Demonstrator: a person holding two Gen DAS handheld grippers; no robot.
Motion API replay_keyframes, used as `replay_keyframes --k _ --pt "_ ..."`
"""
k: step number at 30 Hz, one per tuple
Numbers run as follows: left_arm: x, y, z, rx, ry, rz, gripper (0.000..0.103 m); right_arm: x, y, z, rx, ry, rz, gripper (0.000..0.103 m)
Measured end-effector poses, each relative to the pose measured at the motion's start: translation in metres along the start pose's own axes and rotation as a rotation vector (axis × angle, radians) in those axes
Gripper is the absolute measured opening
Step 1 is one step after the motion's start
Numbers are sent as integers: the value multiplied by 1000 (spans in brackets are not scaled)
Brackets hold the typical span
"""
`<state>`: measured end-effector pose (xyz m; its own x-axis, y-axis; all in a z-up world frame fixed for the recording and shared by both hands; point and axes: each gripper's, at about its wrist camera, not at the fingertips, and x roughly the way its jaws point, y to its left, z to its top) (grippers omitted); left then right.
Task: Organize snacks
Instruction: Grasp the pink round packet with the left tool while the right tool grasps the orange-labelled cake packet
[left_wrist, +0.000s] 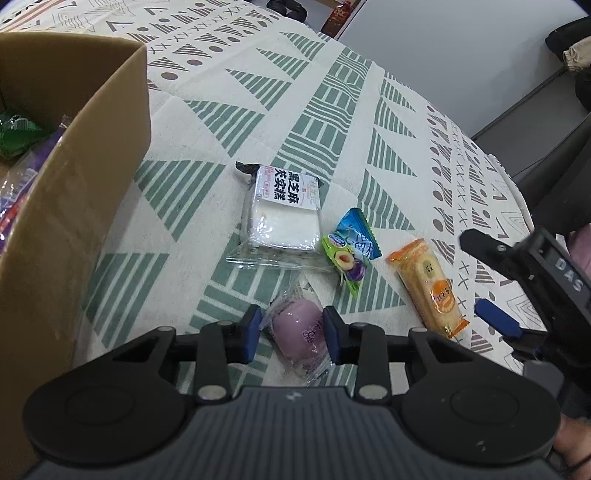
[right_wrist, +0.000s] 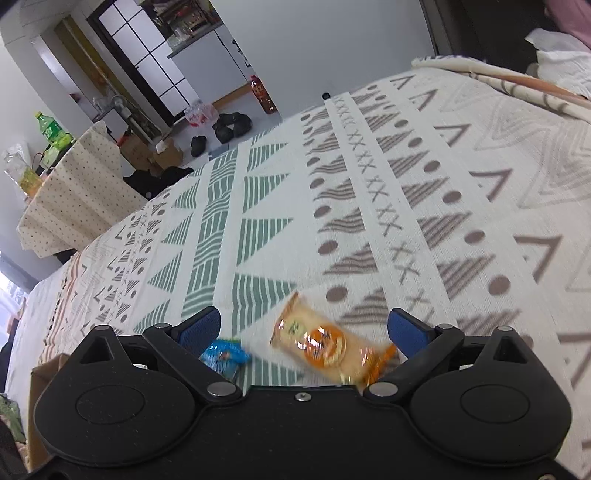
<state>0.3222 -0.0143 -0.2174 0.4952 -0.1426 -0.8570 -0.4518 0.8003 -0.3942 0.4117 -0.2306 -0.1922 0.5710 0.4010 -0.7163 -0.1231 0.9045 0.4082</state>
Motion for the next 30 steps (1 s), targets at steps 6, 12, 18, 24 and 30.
replay_keyframes --k 6,12,18,24,30 --pt "-5 3 2 -1 -11 3 30 19 -1 -3 -3 52 0 94" --pt "-16 7 0 -11 -23 3 26 33 11 -23 -130 170 -74 64" --pt "-37 6 -3 0 -52 -17 12 20 16 -26 -162 183 -93 34" --pt "-61 5 -5 -1 -96 -26 9 -5 24 -20 -144 124 -27 34" --pt "-92 10 -5 -3 -160 -19 8 -27 40 -18 -130 92 59 34"
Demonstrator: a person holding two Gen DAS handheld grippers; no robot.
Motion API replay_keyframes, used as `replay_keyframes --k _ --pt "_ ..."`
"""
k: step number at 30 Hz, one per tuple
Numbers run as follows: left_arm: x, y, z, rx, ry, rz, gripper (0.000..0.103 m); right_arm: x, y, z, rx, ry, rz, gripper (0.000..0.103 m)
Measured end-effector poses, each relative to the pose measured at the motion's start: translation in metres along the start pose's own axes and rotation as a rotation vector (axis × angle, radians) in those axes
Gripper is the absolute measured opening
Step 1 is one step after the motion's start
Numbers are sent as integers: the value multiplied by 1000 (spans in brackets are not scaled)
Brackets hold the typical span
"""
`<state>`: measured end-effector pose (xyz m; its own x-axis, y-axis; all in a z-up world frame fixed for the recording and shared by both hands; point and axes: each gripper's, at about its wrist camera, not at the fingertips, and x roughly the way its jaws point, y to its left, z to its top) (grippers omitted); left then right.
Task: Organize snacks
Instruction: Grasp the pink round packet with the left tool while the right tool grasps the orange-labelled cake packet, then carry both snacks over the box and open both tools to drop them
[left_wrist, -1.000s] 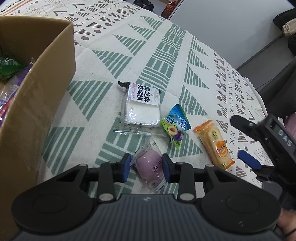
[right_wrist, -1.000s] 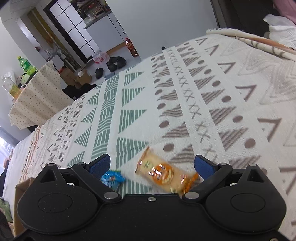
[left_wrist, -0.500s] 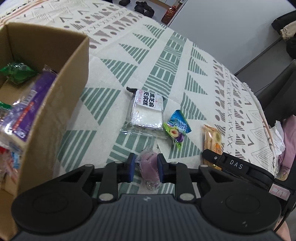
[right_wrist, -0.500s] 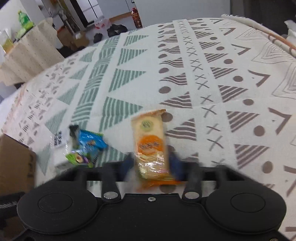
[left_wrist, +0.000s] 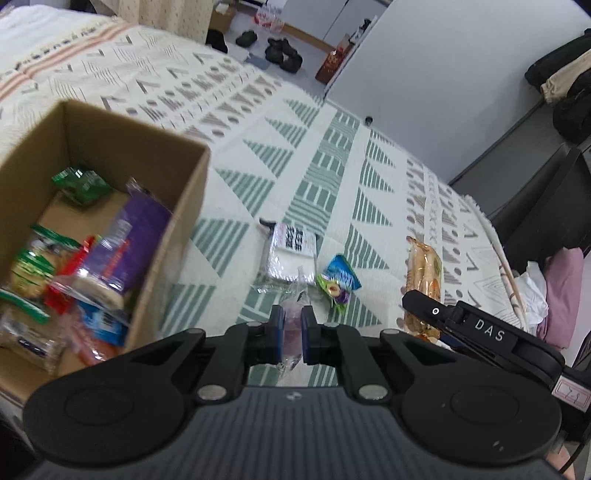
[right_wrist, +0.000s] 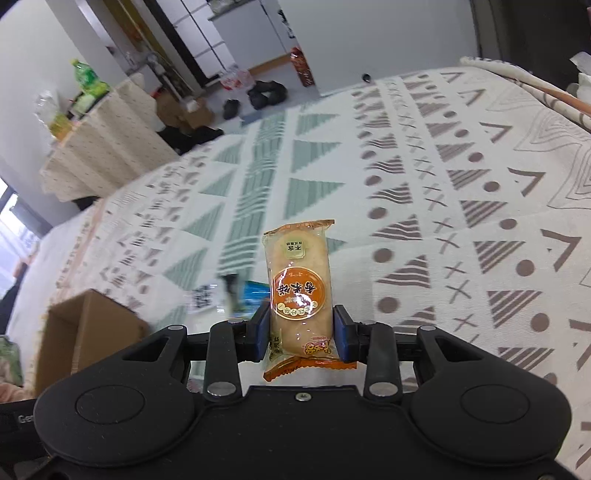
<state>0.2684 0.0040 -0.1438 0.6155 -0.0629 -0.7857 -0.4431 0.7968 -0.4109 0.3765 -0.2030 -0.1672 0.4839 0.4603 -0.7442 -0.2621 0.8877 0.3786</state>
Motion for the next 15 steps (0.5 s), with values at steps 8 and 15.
replay_keyframes --k 8,15 --pt "-41 9 12 -3 -86 10 8 -17 31 -2 -36 -40 96 34" --pt "-74 26 26 -20 -162 30 8 -25 60 -8 -69 -52 160 34"
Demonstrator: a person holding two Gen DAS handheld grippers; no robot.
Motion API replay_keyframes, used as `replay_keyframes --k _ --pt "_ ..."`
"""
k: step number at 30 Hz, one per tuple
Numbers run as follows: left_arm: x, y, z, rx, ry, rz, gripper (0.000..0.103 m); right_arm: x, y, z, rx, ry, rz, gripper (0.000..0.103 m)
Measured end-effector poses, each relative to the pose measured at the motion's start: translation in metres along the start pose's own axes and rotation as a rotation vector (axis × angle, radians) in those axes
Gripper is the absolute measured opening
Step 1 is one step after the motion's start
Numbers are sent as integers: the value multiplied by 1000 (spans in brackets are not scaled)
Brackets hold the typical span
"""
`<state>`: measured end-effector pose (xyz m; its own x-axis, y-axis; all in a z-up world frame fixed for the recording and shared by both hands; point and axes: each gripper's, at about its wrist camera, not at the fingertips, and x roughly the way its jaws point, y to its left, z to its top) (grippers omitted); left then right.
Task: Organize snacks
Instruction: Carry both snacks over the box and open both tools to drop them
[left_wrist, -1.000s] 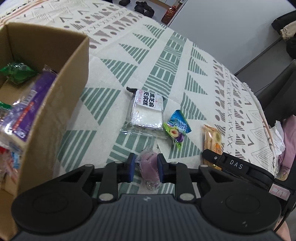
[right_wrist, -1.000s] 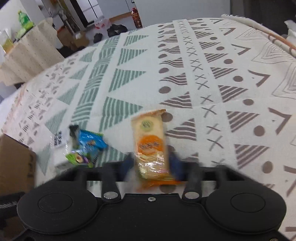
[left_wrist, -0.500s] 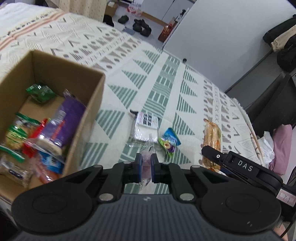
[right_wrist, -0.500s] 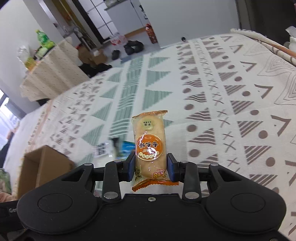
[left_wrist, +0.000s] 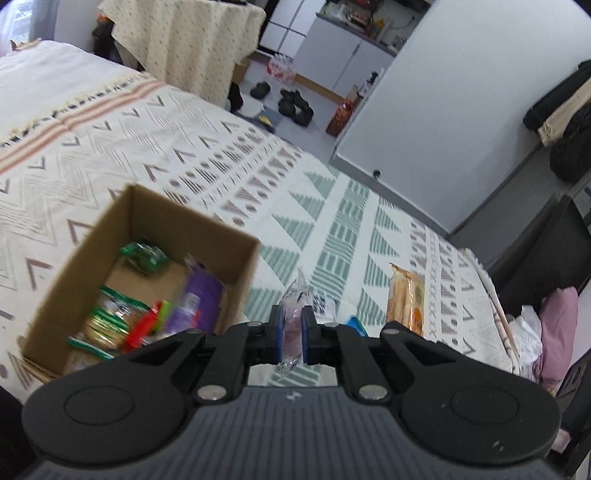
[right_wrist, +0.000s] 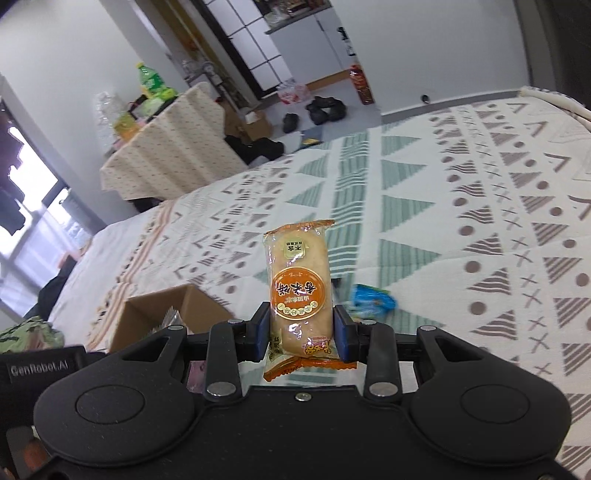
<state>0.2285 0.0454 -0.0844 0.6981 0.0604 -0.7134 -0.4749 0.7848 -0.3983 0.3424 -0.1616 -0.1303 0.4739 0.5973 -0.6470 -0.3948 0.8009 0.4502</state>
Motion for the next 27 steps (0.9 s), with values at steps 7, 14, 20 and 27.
replay_keyframes --k 7,14,20,27 --pt "-22 26 16 -32 -53 26 8 -3 30 -1 -24 -25 51 34" --pt "-34 56 26 -73 -78 45 8 -4 62 -9 -71 -34 87 34" --pt "-35 81 35 -109 -86 56 8 3 88 -14 -99 -29 110 34" --pt "-25 102 43 -140 -77 49 7 15 109 -26 -128 -9 114 34"
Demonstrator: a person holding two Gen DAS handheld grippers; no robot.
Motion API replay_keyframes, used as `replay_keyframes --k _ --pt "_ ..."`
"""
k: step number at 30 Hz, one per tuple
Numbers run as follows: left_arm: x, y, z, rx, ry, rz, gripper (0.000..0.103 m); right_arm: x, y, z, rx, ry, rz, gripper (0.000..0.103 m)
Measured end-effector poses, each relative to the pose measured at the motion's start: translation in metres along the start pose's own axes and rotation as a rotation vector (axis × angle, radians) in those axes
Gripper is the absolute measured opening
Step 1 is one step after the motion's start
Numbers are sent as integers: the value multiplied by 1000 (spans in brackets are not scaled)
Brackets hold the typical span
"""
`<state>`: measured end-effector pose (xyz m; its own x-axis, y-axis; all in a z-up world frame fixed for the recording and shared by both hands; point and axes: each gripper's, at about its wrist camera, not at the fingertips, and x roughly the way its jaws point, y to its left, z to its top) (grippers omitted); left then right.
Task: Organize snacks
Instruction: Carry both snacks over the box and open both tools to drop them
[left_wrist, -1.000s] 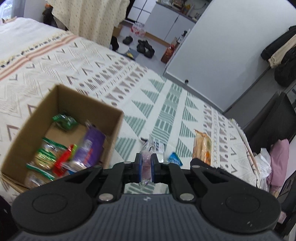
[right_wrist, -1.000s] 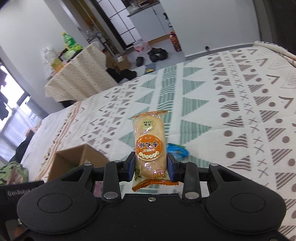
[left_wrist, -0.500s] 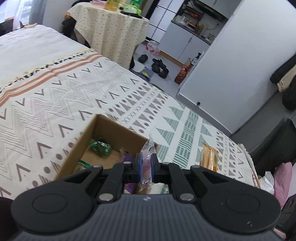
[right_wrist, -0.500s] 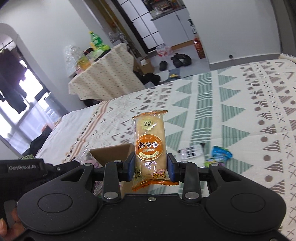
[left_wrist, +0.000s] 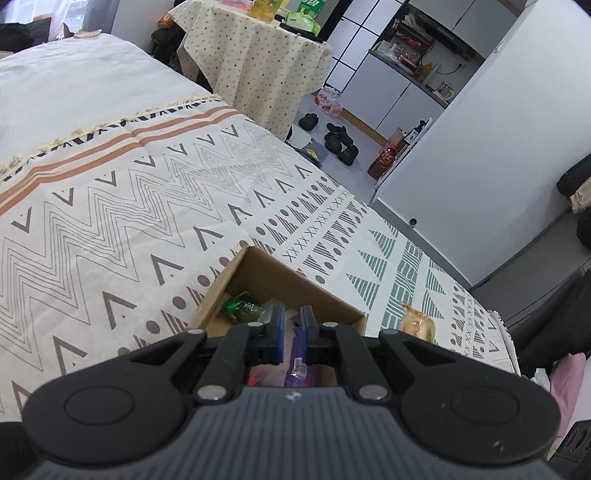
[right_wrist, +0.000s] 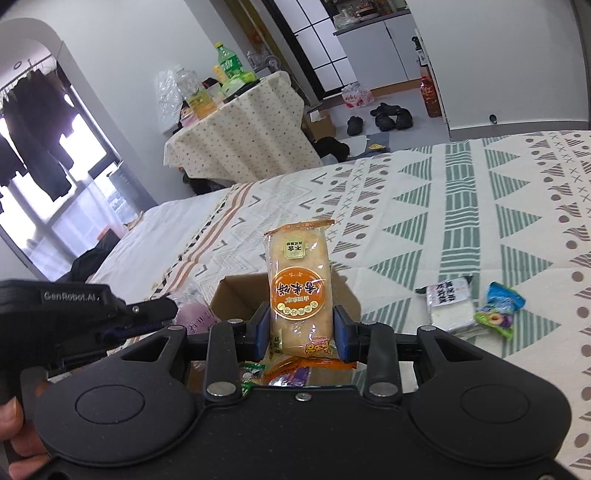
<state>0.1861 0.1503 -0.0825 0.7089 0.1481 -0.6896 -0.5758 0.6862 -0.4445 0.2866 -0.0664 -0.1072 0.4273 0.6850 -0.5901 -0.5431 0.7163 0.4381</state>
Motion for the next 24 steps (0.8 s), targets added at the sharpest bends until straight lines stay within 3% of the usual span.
replay_keyframes --k 16,19,22,24 --pt "25 24 8 -10 92 50 12 34 21 -8 -30 60 9 34" --pt "24 26 7 0 97 63 24 39 24 -9 -28 65 18 34" --pt "24 26 7 7 108 75 45 43 25 -10 -10 58 54 39" --pt "22 25 6 12 110 80 63 44 25 -12 -6 74 55 49"
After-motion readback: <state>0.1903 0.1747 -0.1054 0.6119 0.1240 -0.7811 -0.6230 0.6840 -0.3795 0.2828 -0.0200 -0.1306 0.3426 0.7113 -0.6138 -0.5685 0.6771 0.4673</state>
